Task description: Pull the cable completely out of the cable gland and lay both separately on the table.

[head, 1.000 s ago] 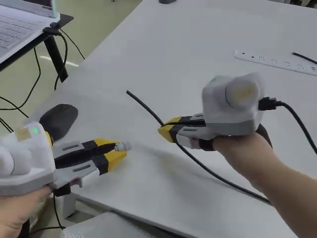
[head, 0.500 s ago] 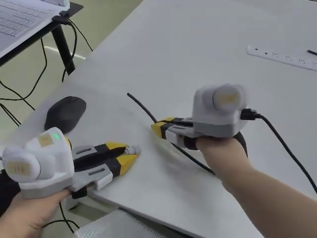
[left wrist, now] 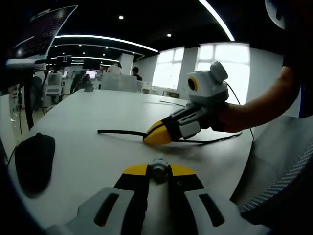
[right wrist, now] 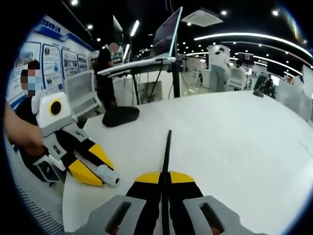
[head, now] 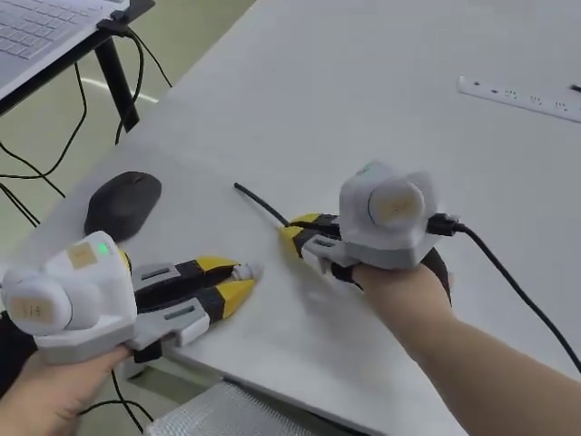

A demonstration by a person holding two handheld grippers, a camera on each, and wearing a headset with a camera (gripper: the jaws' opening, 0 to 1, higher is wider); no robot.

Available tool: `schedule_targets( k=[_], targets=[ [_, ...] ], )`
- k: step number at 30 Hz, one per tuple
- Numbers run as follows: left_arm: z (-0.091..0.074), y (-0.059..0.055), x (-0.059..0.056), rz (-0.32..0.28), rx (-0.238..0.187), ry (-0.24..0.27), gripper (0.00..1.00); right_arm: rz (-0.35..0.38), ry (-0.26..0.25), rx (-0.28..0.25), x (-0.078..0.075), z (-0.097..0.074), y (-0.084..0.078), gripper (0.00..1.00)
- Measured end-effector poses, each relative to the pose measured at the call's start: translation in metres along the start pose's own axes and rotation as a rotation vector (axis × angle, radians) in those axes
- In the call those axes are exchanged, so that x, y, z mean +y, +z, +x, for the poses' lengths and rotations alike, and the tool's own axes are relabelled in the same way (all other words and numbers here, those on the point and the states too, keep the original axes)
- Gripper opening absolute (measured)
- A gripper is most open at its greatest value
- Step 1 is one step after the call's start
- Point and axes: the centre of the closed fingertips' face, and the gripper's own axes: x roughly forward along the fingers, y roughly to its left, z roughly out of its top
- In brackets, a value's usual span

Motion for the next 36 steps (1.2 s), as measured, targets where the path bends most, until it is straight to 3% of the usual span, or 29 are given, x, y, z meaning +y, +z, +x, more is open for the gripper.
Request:
schedule_targets(
  k=[3, 10, 12, 17, 22, 26, 30, 33, 36],
  targets=[
    [-0.001, 0.0, 0.006, -0.02, -0.005, 0.017, 0.16, -0.054, -0.024, 0.003, -0.003, 0.0, 0.0, 0.07],
    [-0.001, 0.001, 0.007, -0.033, -0.003, 0.026, 0.17, -0.03, -0.019, 0.011, -0.004, -0.002, -0.002, 0.18],
    [-0.001, 0.005, 0.008, -0.052, -0.024, 0.032, 0.26, -0.015, -0.025, 0.015, -0.004, -0.002, -0.003, 0.24],
    [0.0, 0.006, 0.01, -0.039, -0.019, 0.043, 0.47, 0.001, -0.021, 0.016, -0.005, -0.004, -0.002, 0.32],
    [0.003, 0.009, 0.007, -0.048, -0.032, 0.036, 0.77, 0.036, -0.031, 0.007, -0.011, -0.013, 0.001, 0.5],
    [0.005, 0.012, 0.009, -0.045, -0.034, 0.057, 0.97, 0.077, -0.052, -0.04, -0.02, -0.025, 0.009, 0.68],
    [0.009, 0.02, 0.004, -0.043, -0.031, 0.044, 0.99, 0.115, -0.074, -0.069, -0.03, -0.04, 0.011, 0.97],
    [0.012, 0.031, 0.002, 0.012, -0.038, 0.057, 0.99, 0.129, -0.078, -0.061, -0.036, -0.056, 0.006, 0.99],
    [0.017, 0.044, -0.003, 0.02, -0.031, 0.037, 0.99, 0.113, -0.106, -0.036, -0.048, -0.08, -0.004, 0.99]
  ],
)
